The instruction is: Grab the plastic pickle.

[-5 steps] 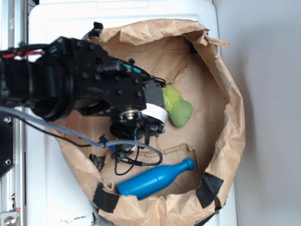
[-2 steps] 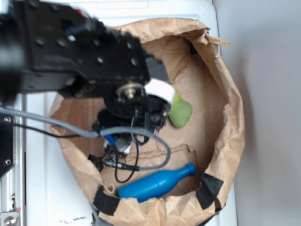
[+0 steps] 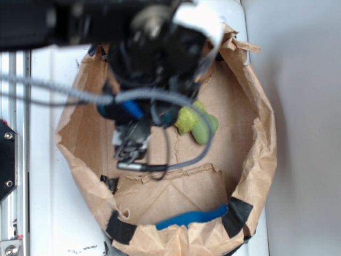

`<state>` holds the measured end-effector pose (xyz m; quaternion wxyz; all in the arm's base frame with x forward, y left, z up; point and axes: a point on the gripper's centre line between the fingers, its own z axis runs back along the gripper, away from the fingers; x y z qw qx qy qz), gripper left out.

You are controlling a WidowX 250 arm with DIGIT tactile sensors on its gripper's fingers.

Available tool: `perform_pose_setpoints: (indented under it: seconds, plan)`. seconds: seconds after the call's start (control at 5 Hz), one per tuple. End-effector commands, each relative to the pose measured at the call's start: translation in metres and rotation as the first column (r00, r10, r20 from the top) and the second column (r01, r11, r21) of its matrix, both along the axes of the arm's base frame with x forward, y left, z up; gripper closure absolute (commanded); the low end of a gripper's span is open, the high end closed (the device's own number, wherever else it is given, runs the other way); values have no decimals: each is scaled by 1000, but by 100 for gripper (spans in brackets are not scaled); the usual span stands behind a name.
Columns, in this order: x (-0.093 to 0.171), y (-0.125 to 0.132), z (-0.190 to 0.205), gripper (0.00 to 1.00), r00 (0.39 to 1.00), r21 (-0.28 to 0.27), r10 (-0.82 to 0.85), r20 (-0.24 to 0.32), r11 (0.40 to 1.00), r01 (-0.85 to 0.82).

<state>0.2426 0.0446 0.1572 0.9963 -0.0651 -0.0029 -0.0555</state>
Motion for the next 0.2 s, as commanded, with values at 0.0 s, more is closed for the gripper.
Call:
perform_pose_setpoints:
  seconds: [0.0]
  plan:
    - [20, 9, 10, 100, 993, 65, 114, 26, 991, -116]
